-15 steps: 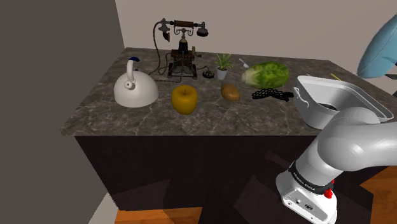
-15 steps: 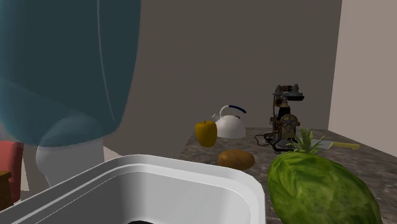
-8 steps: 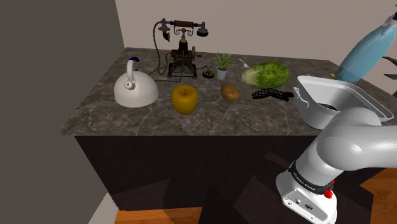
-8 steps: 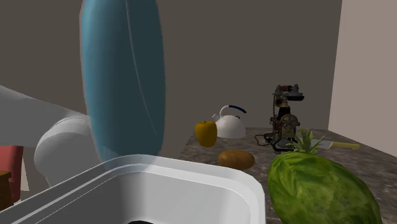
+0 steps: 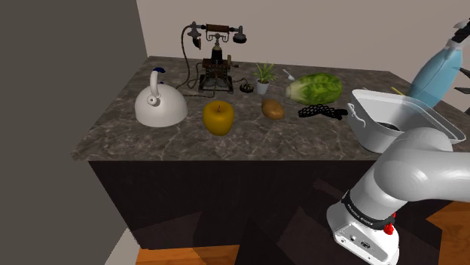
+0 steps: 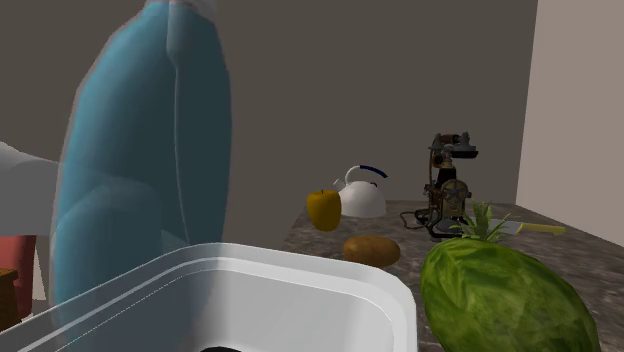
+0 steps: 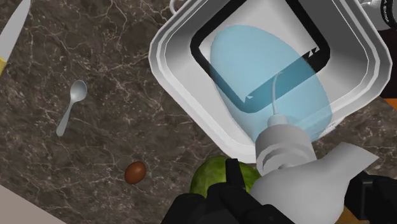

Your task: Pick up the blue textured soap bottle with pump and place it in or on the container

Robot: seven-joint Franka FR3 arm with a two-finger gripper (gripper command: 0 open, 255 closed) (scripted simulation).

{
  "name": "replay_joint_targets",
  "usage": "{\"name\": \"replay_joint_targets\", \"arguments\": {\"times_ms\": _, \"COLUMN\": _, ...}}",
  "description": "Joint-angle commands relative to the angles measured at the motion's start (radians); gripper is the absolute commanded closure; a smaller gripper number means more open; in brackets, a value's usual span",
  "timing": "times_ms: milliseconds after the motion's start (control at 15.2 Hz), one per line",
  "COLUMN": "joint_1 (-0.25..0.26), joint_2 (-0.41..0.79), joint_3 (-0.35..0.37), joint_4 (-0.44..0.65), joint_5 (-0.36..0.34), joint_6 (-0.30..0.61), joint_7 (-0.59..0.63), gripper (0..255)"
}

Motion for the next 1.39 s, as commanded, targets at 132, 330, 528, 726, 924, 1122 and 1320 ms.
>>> {"name": "replay_joint_targets", "arguments": {"times_ms": 132, "joint_1": -0.006, "joint_2": -0.022, "joint_3": -0.004, "joint_4": -0.038, "joint_5": -0.006, "joint_6": 0.017, "joint_7": 0.005, "gripper": 255}}
{"name": "replay_joint_targets", "arguments": {"times_ms": 330, "joint_1": -0.006, "joint_2": -0.022, "joint_3": -0.004, "joint_4": -0.038, "joint_5": -0.006, "joint_6": 0.017, "joint_7": 0.005, "gripper": 255}}
{"name": "replay_joint_targets", "arguments": {"times_ms": 528, "joint_1": -0.006, "joint_2": -0.022, "joint_3": -0.004, "joint_4": -0.038, "joint_5": -0.006, "joint_6": 0.017, "joint_7": 0.005, "gripper": 255}}
{"name": "replay_joint_targets", "arguments": {"times_ms": 726, "joint_1": -0.006, "joint_2": -0.022, "joint_3": -0.004, "joint_4": -0.038, "joint_5": -0.006, "joint_6": 0.017, "joint_7": 0.005, "gripper": 0}}
{"name": "replay_joint_targets", "arguments": {"times_ms": 924, "joint_1": -0.006, "joint_2": -0.022, "joint_3": -0.004, "joint_4": -0.038, "joint_5": -0.006, "joint_6": 0.017, "joint_7": 0.005, "gripper": 0}}
{"name": "replay_joint_targets", "arguments": {"times_ms": 1122, "joint_1": 0.004, "joint_2": 0.040, "joint_3": 0.023, "joint_4": 0.097, "joint_5": 0.019, "joint_6": -0.060, "joint_7": -0.015, "gripper": 0}}
{"name": "replay_joint_targets", "arguments": {"times_ms": 1320, "joint_1": 0.007, "joint_2": 0.058, "joint_3": 0.028, "joint_4": 0.134, "joint_5": 0.025, "joint_6": -0.080, "joint_7": -0.020, "gripper": 0}}
